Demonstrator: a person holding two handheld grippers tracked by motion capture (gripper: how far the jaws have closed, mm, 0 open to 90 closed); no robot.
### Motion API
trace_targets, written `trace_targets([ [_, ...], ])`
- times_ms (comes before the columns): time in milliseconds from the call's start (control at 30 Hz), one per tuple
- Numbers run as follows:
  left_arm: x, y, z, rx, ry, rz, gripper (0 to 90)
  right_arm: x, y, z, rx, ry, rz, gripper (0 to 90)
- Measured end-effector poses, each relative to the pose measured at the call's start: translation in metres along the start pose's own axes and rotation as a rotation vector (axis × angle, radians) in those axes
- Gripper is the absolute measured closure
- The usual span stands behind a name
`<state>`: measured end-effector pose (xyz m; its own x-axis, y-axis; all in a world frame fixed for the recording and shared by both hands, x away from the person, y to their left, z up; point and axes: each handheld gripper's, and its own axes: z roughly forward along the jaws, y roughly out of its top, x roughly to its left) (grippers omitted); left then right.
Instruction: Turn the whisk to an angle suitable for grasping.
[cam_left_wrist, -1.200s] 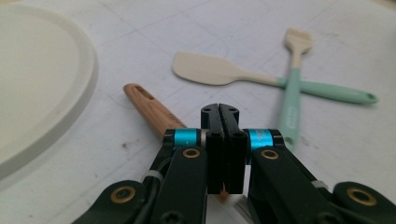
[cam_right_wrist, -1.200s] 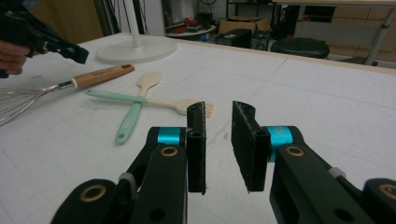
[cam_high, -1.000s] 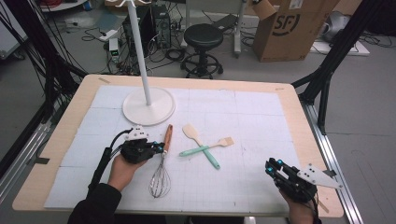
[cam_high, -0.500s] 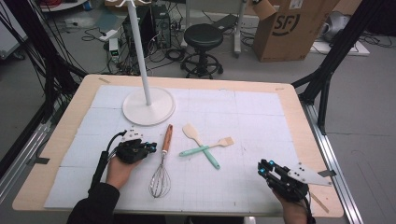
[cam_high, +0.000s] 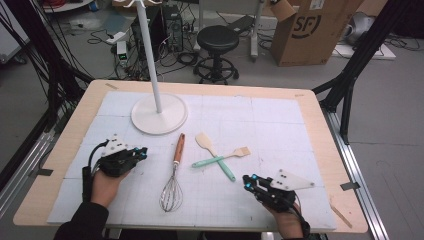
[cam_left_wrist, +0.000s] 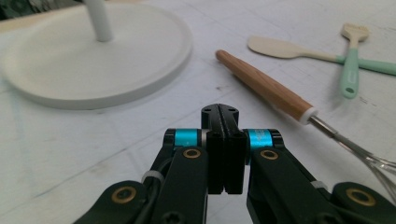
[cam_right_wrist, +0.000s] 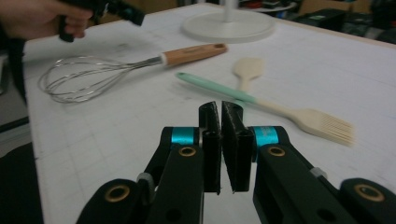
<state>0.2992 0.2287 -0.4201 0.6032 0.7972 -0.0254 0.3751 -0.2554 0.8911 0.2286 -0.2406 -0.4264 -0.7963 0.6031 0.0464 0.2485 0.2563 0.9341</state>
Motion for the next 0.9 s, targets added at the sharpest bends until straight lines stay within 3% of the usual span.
trace_targets([
  [167, 0.019, -0.007, -0.024, -0.046, 0.043, -0.021, 89.5, 0.021, 0.016, 0.043, 0.070, 0.132, -0.052, 87.8],
  [367, 0.039, -0.016, -0.050, -0.073, 0.085, -0.035, 89.0, 0.043, 0.033, 0.094, 0.152, 0.229, -0.111, 87.9],
  [667, 0.058, -0.032, -0.080, -0.106, 0.125, -0.063, 88.2, 0.068, 0.035, 0.144, 0.284, 0.321, -0.160, 87.9],
  [900, 0.062, -0.037, -0.085, -0.109, 0.136, -0.074, 88.2, 0.076, 0.039, 0.161, 0.287, 0.344, -0.181, 88.4],
])
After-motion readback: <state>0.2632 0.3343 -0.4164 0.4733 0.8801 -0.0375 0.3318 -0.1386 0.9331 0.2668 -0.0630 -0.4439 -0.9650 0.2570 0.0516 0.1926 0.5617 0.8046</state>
